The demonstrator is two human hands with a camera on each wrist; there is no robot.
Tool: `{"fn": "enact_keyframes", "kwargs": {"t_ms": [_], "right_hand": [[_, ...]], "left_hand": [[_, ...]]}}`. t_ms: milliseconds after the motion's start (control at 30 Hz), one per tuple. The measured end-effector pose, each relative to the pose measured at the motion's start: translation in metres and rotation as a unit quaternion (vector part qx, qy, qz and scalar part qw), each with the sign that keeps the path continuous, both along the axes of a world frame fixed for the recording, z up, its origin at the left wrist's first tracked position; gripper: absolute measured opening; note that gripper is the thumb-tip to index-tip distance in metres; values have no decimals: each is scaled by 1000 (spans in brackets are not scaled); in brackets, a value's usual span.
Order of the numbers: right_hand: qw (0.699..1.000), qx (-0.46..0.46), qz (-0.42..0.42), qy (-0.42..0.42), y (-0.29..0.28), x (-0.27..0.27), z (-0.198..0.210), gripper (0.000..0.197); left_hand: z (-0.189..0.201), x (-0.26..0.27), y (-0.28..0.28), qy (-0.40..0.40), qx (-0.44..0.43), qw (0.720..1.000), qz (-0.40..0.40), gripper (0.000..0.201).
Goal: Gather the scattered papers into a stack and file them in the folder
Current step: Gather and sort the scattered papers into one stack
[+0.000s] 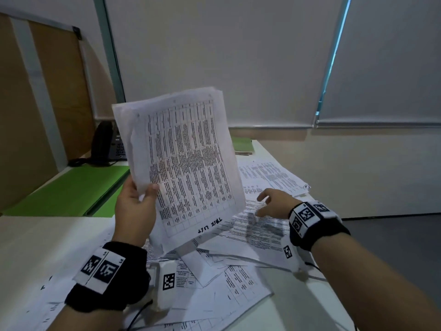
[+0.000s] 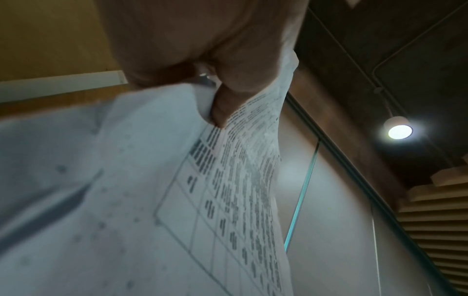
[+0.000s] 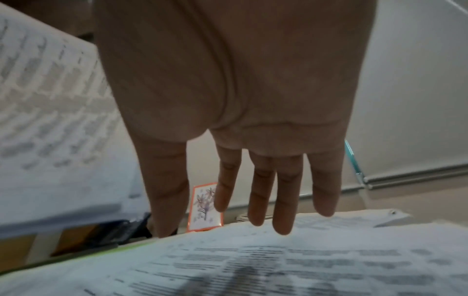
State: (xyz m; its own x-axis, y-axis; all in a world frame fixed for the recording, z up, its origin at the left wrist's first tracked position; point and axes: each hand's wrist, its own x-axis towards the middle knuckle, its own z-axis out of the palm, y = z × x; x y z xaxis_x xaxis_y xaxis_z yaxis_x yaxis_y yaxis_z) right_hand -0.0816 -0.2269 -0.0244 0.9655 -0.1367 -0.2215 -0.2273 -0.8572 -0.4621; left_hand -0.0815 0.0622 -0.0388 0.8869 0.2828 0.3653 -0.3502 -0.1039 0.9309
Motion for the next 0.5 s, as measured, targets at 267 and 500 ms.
{"fn": "enact_keyframes", "kwargs": {"t_ms": [267,500], "right_hand": [[971,-115,141,155,17,-23,-5,84],[957,-182,174,142,30,-41,-9,90]], "left_hand": [[2,7,-13,-23,-26,999,-18,29],[-8,10,-8,-25,-7,1000,3,30]]}}
